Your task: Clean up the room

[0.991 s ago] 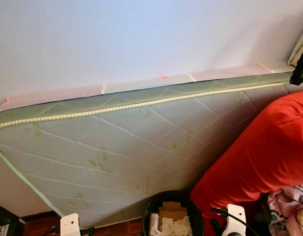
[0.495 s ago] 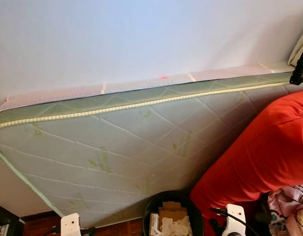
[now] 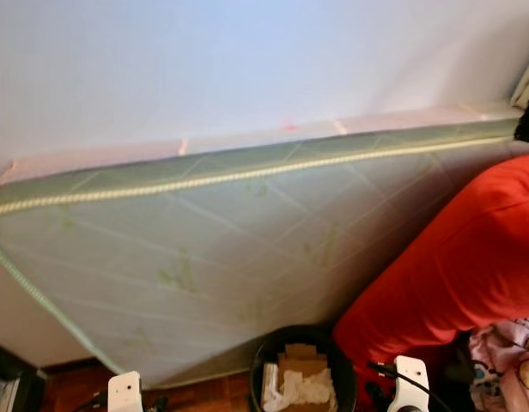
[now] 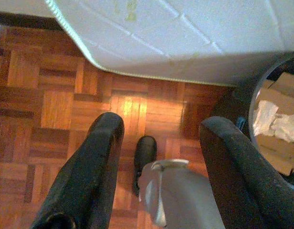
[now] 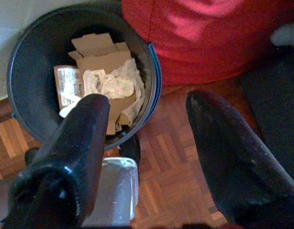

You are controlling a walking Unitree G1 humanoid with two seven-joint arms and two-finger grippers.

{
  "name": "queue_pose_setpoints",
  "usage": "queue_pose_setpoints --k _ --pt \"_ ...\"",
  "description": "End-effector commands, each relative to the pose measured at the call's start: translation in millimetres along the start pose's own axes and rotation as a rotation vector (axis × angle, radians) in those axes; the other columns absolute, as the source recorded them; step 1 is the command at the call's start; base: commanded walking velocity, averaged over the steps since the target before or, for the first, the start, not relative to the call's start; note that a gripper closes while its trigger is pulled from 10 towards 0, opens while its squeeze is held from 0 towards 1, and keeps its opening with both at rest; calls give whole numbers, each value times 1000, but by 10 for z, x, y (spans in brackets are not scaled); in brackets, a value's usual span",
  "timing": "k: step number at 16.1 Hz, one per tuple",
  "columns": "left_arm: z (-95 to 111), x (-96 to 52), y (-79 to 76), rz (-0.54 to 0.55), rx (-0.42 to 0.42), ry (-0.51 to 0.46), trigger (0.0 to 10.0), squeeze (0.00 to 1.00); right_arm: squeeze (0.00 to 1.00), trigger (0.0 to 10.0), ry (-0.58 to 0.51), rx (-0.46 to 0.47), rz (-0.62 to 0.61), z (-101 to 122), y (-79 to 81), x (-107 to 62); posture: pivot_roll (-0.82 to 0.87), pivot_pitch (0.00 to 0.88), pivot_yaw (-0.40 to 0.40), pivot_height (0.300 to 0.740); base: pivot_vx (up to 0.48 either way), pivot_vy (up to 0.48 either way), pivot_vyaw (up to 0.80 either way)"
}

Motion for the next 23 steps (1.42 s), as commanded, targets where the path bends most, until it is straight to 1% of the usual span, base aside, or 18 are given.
queue_pose_setpoints --k 1,8,15,16,23 --pt "-60 -17 12 1 10 16 10000 0 0 10000 11 -9 -3 -38 -29 -11 61 0 -19 740 -247 0 0" --pt "-17 -7 16 0 20 2 10000 0 0 10000 12 -6 -6 -51 -34 -14 63 0 -17 740 -249 0 0" --pt "7 1 8 5 10 -2 10000 0 0 10000 12 9 -17 -39 -42 -11 70 0 -28 740 0 0 0" --pt "8 2 7 7 7 -2 10000 0 0 10000 20 26 -22 -50 -47 -10 70 0 -28 740 0 0 -800" --pt "31 7 25 15 6 -8 10000 0 0 10000 23 19 -24 -34 -42 -5 67 0 -26 740 0 0 -788"
Point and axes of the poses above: a point about 5 cm out from each wrist's last joint towards the gripper, its own x axis pointing out of the wrist towards the gripper, its own z axis along the axis of the wrist's last joint, y = z × x, the point moved 4 cm from there along x, pointing out of the wrist towards the gripper, and after that the axes turned 15 degrees about x, right-handed, at the moved point
